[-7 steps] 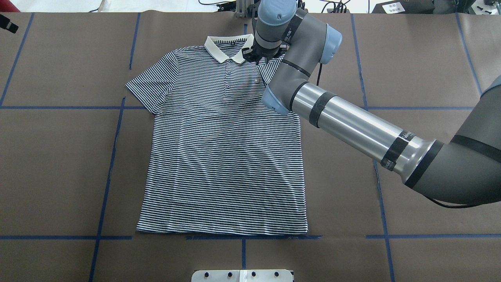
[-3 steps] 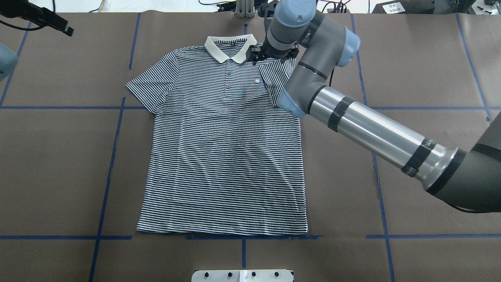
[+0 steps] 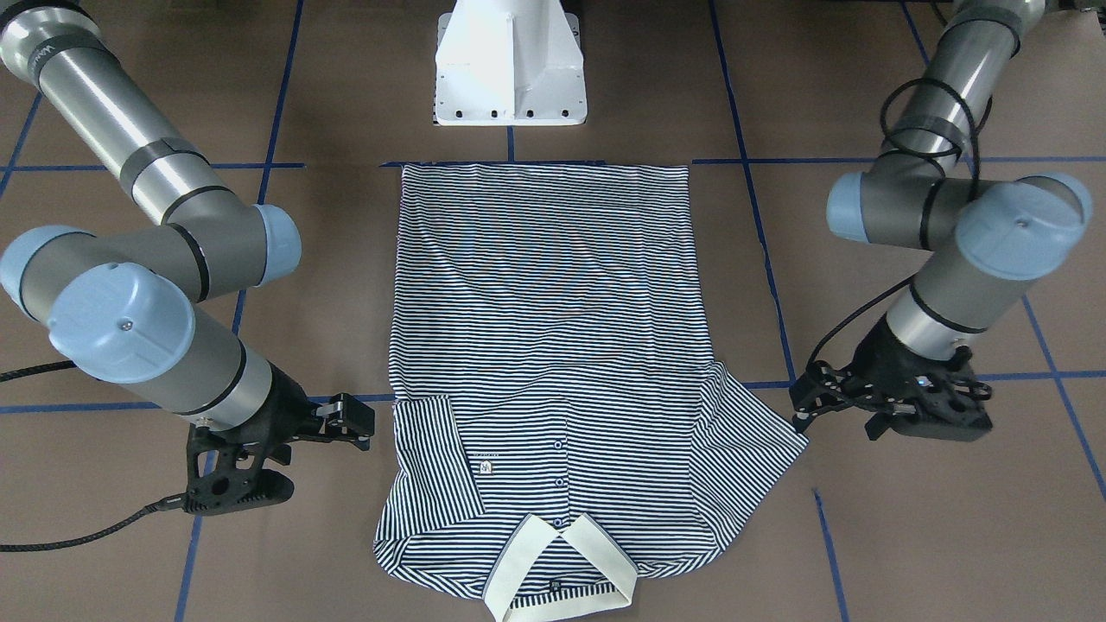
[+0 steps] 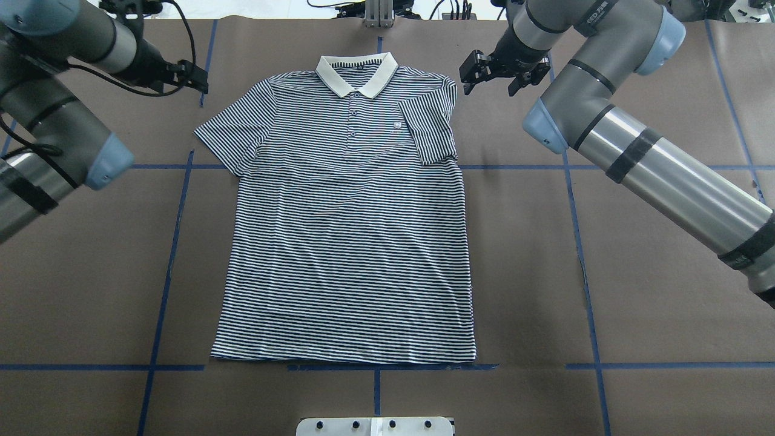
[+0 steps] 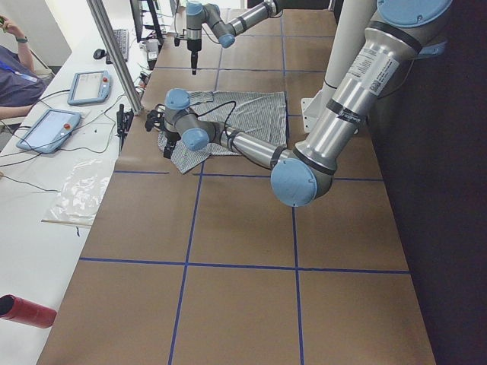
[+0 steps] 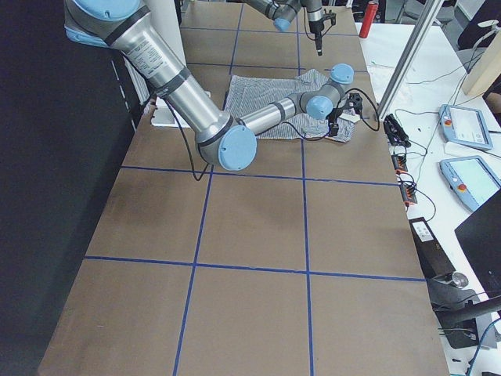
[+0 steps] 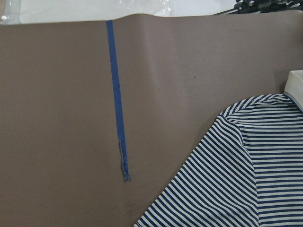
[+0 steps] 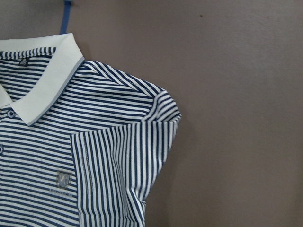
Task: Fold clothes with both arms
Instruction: 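Raise the right gripper off the shirt while the left arm approaches the sleeve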
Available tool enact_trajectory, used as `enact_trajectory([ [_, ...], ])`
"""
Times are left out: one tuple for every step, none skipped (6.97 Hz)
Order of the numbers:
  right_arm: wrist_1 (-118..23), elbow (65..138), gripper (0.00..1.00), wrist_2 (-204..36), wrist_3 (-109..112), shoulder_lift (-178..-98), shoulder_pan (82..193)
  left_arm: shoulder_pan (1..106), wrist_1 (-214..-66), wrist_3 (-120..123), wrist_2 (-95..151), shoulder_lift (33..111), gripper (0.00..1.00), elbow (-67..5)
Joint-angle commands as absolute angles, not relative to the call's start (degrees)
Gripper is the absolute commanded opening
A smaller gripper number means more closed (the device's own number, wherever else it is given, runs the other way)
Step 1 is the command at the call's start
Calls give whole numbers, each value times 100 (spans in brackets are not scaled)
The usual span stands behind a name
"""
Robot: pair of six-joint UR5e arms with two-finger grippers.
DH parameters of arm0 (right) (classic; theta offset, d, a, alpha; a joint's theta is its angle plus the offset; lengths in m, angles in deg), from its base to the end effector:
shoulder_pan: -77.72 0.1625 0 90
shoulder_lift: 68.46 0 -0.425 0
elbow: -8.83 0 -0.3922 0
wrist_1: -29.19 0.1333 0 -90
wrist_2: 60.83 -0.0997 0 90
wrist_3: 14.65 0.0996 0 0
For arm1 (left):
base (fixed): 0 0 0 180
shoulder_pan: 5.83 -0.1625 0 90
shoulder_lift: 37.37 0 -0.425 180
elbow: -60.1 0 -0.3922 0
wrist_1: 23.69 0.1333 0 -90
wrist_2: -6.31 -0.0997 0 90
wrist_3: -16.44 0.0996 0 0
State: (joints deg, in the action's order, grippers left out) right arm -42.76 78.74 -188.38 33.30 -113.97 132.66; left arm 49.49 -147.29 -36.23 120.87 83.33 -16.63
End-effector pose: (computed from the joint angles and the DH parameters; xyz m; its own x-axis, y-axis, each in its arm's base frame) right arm -0.3897 -0.6817 0.2946 0.5911 -0.0821 0.8024 -0.0225 0.9927 0.1181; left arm 0.3365 -0.6479 0.3899 0.6266 0.0637 -0.7767 0.2315 0.9364 0.2636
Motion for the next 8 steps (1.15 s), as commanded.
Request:
enact_trajectory([
  [-5680, 8684, 100, -18897, 2844, -11469, 13370, 4341, -14753, -4419, 11154, 8243, 99, -1628],
  [-5860, 8940, 100, -18897, 2789, -11556, 13380, 4331, -14735, -4420, 11021, 8225, 98, -1593],
  [-5862, 9039, 100, -18889, 2789, -11592, 13380, 4322, -14770, -4420, 10985, 8225, 98, -1453],
  [-5862, 9031, 100, -18880, 2797, -11592, 13336, 4296, -14970, -4429, 10775, 8260, 98, -1173],
  [-5862, 9031, 100, -18880, 2789, -11592, 13318, 4295, -15112, -4420, 10721, 8260, 98, -1040],
  [-5862, 9022, 100, -18871, 2797, -11601, 13301, 4295, -15113, -4429, 10720, 8277, 98, -1021],
  [-5862, 9013, 100, -18862, 2797, -11592, 13292, 4243, -15104, -4438, 10720, 8295, 97, -1021],
  [-5862, 9013, 100, -18845, 2797, -11592, 13283, 4199, -15104, -4447, 10720, 8278, 97, -1021],
])
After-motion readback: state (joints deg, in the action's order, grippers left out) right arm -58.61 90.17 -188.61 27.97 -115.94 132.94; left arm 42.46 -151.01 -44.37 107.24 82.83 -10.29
